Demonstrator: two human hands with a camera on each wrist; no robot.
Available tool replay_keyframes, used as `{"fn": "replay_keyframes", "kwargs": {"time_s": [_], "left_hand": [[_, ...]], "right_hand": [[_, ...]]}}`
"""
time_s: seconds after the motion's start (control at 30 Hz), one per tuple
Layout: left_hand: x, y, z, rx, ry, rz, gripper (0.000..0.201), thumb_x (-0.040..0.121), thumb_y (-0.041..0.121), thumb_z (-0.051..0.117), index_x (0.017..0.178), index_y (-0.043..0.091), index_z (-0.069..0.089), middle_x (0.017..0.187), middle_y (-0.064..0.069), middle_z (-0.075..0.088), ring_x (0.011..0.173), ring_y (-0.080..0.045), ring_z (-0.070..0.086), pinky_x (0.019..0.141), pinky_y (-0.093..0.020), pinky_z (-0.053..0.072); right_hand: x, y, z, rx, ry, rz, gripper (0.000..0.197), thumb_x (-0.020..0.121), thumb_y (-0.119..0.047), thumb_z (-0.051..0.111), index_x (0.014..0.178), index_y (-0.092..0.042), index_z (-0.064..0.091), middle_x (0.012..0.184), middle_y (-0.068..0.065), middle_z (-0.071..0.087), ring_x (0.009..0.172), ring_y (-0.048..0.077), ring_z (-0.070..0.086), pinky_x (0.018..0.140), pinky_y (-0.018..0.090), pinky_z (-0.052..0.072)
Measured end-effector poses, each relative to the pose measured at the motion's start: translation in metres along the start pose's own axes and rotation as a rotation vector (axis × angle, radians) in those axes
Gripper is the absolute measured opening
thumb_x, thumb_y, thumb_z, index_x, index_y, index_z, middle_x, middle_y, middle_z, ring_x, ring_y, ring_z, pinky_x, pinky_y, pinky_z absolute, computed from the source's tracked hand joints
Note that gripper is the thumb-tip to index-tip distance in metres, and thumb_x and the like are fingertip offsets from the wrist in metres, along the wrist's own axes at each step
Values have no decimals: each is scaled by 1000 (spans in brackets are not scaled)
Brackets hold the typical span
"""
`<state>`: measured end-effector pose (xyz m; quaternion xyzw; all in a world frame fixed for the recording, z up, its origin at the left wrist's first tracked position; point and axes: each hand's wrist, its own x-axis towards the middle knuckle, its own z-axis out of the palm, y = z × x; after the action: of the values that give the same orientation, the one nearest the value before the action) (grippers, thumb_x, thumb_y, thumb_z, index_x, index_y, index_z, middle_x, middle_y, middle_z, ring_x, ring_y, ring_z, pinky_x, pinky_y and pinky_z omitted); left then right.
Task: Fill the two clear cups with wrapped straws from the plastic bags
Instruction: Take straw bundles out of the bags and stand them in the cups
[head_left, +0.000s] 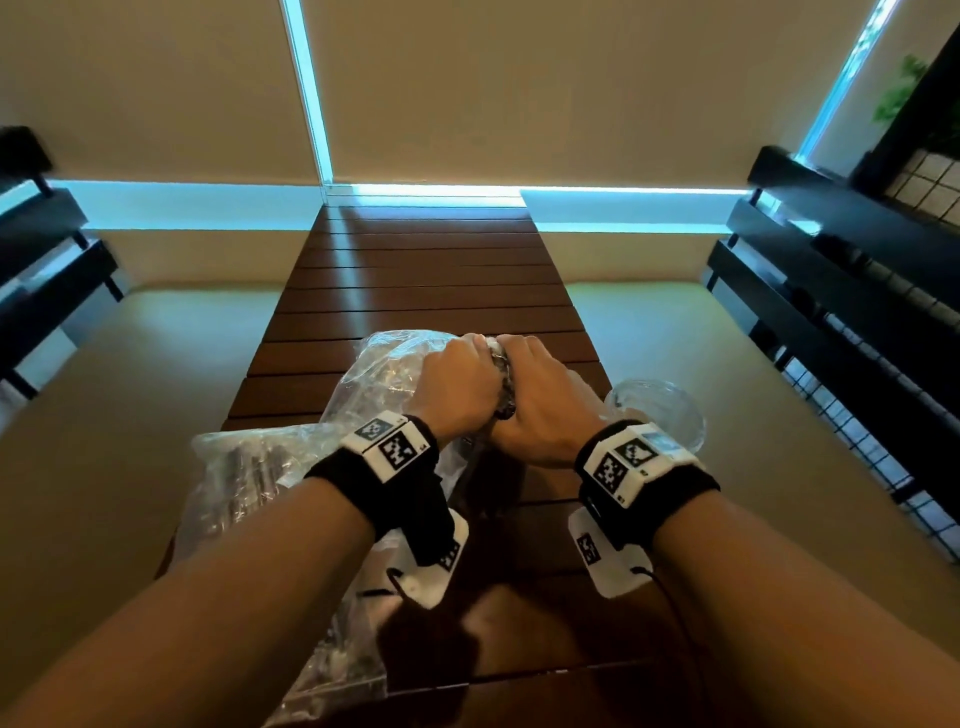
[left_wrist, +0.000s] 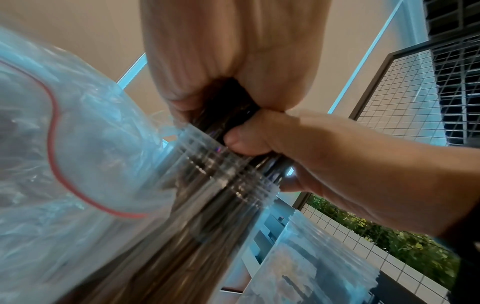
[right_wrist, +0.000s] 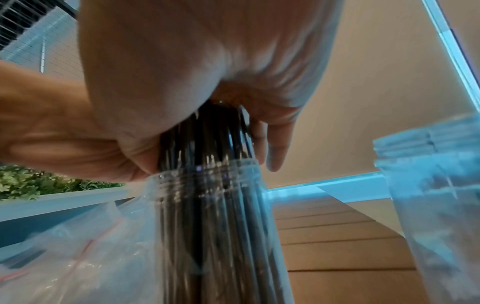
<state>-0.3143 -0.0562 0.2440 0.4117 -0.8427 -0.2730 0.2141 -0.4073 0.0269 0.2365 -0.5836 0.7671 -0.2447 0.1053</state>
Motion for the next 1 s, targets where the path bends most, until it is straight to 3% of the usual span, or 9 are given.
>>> {"fn": "replay_keyframes", "kwargs": {"time_s": [0.17,0.4,0.5,0.57,0.67,0.77,0.83,0.93,1.0], "left_hand": [[1,-2,-3,-54,-43,-18,39,108,23,28,94,5,60,91,-12,63,92,-32,62,76,-32,36],[-1,-8,-28,-87,-129,4,37,105,33,39,105,11,69,103,-10,72,100,-27,65,89,-37,51],[-13,-6,-39,-107,-136,-16,41,105,37,39,129,12,62,120,-7,69,113,-24,62,92,-28,44],[-20,-13,-53,-127,-88,-33,46,105,41,39,139,14,54,118,0,67,107,-14,58,86,-23,36],[-30,-45,-84,-122,66,-83,30,102,36,50,116,16,66,104,4,68,94,-13,59,80,-24,37],[-48,-89,-112,74,54,-191,17,93,32,58,89,18,67,89,0,69,90,-24,64,74,-29,42],[-69,-107,-122,355,-221,-162,18,89,37,62,82,20,64,90,-3,69,89,-26,64,70,-29,42],[-109,-121,-123,784,-583,-38,26,83,43,68,83,17,65,87,-4,68,80,-25,61,65,-28,43],[-135,-132,-120,900,-605,-25,29,82,45,71,85,18,62,90,-5,66,82,-27,64,65,-31,45]], "right_hand": [[-8,-5,-1,52,32,69,83,70,-53,75,139,-31,34,133,-3,48,114,28,60,93,43,51],[-10,-7,4,99,126,180,93,63,-54,80,140,-26,38,129,2,50,112,25,58,93,38,50],[-11,-8,2,87,101,192,97,61,-54,83,141,-26,36,131,3,49,114,25,57,92,37,49],[-12,-7,-3,44,25,200,110,57,-57,86,146,-25,30,137,5,45,121,27,53,96,37,47],[-17,-12,-10,1,-6,204,133,51,-79,75,155,-25,12,154,9,27,139,32,36,111,49,39],[-30,-41,-4,-144,392,16,95,68,-77,55,144,-21,40,140,8,46,125,30,48,100,49,45],[-41,-70,10,-128,508,-206,50,79,-52,61,117,-19,60,113,5,60,101,27,57,84,42,48],[-58,-103,49,-33,124,-429,11,85,-29,61,88,-19,59,83,-2,63,76,22,59,66,39,52],[-69,-116,81,-112,-178,-503,9,87,-28,57,89,-20,57,84,-2,63,75,24,61,65,40,53]]}}
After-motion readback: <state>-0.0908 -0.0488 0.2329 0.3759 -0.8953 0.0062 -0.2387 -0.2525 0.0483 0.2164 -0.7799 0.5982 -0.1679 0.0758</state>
